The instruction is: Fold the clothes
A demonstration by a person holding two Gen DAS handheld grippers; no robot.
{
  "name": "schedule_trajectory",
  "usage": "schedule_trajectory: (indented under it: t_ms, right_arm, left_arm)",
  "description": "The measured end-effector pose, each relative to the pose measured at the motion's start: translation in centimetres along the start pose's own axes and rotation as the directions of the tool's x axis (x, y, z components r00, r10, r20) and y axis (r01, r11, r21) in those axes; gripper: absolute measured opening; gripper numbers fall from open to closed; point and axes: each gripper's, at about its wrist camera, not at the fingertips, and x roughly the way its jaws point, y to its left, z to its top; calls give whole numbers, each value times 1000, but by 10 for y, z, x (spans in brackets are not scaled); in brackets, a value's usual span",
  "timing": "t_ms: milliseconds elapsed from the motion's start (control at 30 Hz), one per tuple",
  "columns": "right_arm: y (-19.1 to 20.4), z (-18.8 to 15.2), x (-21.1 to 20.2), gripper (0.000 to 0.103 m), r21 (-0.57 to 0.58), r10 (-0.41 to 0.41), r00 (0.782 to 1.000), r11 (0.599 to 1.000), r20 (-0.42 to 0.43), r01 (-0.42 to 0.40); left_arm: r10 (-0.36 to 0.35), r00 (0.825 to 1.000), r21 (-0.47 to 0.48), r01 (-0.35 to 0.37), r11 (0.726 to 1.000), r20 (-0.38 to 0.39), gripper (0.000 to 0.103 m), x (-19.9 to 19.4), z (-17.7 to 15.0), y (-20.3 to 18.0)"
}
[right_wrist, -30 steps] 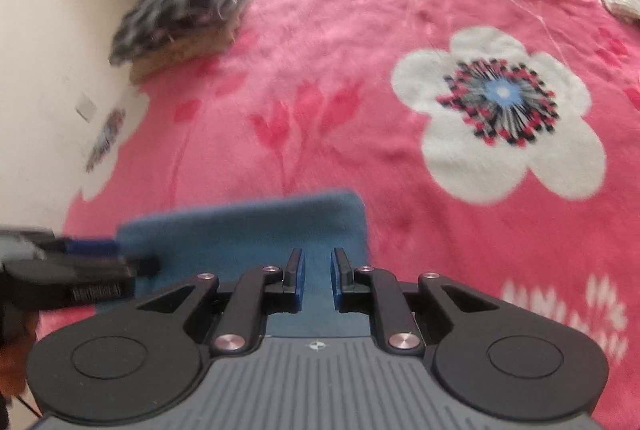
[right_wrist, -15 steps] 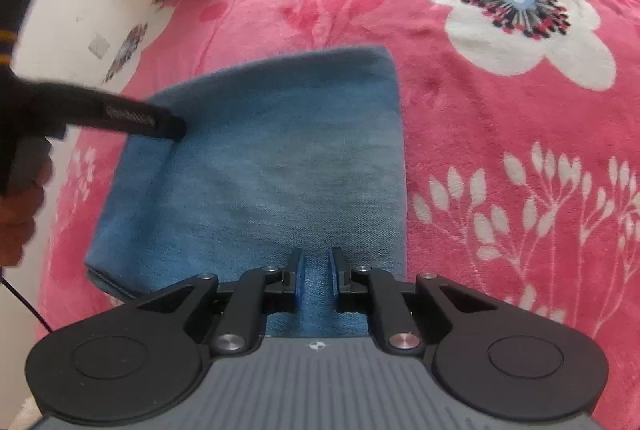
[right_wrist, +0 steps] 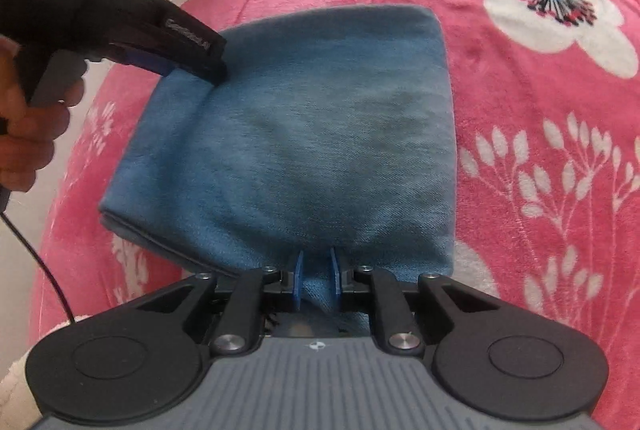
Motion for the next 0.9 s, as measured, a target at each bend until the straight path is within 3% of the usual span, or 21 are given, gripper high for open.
schedule_trajectory:
  t_ms: [100,233,367,467,567,667,767,867,900]
  right_arm:
    - [-6,-14,-24,17,34,44,999,998,6,-45]
    - [-27,-40,-50,17,94,39,999,995,-22,-37]
    - [-58,-46,-58,18,172,-11,1000,985,-28,16]
    - [-76,-47,-60,19,198,-51,998,979,-33,57]
    - [-88,-51,-59,19,204,-65,997,976,-40,72]
    - [-94,-57,-58,19,218,-43,998,975,-43,51]
    - [-98,-60,-54,19,245,-10,999,969,-37,19]
    - [-101,-61,-51,19,269,12,999,963,-31,-3]
    - [-102,-61,-50,19,277,18,999,961,-27,-10]
  left_arm:
    - [-22,999,-3,22,1000,31,53,-7,-3,4]
    - [-56,991,12,54,998,118,53,-30,-17,11]
    - [-108,976,100,90,991,190,53,-59,-42,7]
    - [-169,965,247,117,962,202,53,-71,-64,-12]
    - [-224,954,391,132,911,199,53,-73,-81,-38]
    - [-277,942,526,142,839,188,53,-75,-97,-63]
    - [-328,930,649,146,747,168,53,-77,-114,-89]
    - [-374,917,757,144,638,141,51,-79,-131,-114]
    - [-367,918,778,121,617,148,49,-76,-133,-120]
